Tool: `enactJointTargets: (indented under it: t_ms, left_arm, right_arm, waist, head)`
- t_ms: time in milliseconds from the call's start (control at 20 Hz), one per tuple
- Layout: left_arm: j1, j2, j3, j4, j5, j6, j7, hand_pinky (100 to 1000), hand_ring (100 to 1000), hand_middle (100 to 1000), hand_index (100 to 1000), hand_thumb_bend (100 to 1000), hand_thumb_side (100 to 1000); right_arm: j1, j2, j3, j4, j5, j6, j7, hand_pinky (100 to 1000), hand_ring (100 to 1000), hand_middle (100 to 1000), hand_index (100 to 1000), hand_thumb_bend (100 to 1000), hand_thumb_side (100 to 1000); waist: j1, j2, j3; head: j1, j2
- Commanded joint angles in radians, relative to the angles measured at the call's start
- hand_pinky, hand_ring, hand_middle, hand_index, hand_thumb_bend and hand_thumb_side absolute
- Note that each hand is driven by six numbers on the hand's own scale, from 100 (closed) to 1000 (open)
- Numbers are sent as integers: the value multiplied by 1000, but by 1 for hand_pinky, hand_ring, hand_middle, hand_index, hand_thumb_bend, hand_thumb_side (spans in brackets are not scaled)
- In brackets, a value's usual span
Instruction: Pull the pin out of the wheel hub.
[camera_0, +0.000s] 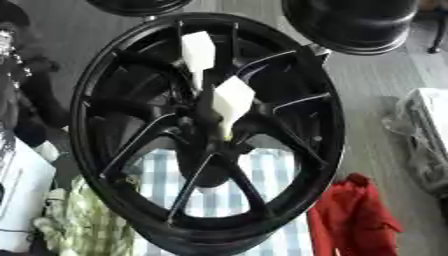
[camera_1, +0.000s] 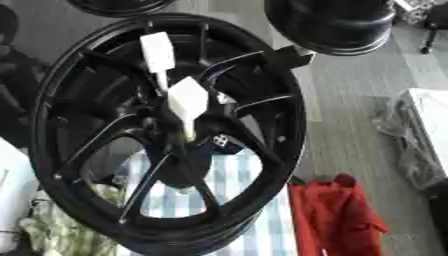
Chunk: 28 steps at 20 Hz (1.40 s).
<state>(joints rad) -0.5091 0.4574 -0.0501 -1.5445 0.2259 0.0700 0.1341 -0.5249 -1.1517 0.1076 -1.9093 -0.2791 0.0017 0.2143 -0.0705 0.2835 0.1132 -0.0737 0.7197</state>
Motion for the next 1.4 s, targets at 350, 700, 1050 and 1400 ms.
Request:
enactJointTargets:
  t_ms: [350, 700, 1050, 1400]
  left_arm:
    - [-11, 46, -15, -25, -1, -1, -10, 756, 815, 757, 802, 100, 862]
    - [-14, 53, -25, -23, -8, 1, -18, 755, 815, 757, 801, 100, 861]
    - [-13, 55, -32, -21, -13, 4, -24, 755, 816, 758, 801, 100, 864]
    - [-12, 61, -34, -22, -17, 4, -26, 754, 817, 759, 801, 100, 865]
  right_arm:
    - [-82, -46, 94, -82, 23, 83, 162, 896, 836, 899, 847, 120, 362]
    - [-119, -41, 162, -91, 69, 152, 193, 890, 833, 889, 845, 122, 397]
    - [-147, -20, 211, -91, 76, 191, 206, 891, 839, 904, 855, 152, 366]
    - [-170, 10, 238, -74, 81, 190, 260, 894, 842, 908, 857, 193, 278]
  waist:
    - [3, -15, 2]
    - [0, -15, 3]
    - [-4, -14, 6]
    - [-5, -9, 9]
  head:
    - [-18, 1]
    - [-13, 5]
    - [-10, 8]
    - [-12, 9]
